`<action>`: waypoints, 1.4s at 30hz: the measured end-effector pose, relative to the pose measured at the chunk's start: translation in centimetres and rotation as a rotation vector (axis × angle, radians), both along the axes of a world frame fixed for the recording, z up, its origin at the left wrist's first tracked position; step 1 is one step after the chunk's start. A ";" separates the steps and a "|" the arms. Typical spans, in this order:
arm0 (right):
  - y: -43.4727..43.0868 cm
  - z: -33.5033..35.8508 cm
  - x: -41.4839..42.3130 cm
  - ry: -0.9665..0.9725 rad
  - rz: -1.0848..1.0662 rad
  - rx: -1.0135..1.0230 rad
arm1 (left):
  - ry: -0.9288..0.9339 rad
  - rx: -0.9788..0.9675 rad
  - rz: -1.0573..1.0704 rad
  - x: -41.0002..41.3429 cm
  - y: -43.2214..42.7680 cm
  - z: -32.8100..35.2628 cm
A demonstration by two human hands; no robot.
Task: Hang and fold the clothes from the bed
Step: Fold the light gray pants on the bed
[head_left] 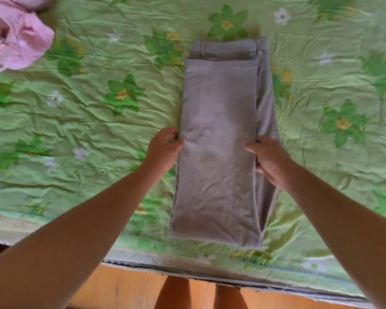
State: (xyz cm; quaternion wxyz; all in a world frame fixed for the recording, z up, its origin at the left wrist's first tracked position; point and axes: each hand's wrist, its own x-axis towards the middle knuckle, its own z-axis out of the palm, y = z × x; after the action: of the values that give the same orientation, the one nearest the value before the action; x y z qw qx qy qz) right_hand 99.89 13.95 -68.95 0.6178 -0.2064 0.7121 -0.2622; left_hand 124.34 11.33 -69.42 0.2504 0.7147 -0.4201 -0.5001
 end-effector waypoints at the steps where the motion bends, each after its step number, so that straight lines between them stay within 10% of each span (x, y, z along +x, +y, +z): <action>1: -2.5 -0.3 0.0 0.027 0.001 -0.056 | -0.011 -0.042 -0.005 -0.7 -2.3 0.0; 22: -20.2 -2.0 -3.1 0.870 0.286 -0.453 | -0.081 -0.230 -0.139 -3.9 -22.8 -2.1; 26: -14.3 -2.9 -2.6 1.096 0.477 -0.527 | -0.206 -0.370 -0.195 -3.5 -16.9 -3.7; 32: -4.3 -7.0 -1.0 1.124 0.970 -0.417 | -0.762 -0.602 -0.899 -1.7 -4.0 -7.5; 42: 1.1 -5.2 -0.9 1.174 0.982 -0.472 | -0.763 -0.541 -0.813 -0.3 0.0 -6.1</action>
State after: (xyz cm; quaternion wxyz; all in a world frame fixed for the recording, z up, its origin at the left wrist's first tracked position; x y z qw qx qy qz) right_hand 99.01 15.09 -74.16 0.1272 -0.7258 0.6743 0.0475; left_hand 124.08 11.38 -75.51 0.0442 0.5373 -0.8304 -0.1405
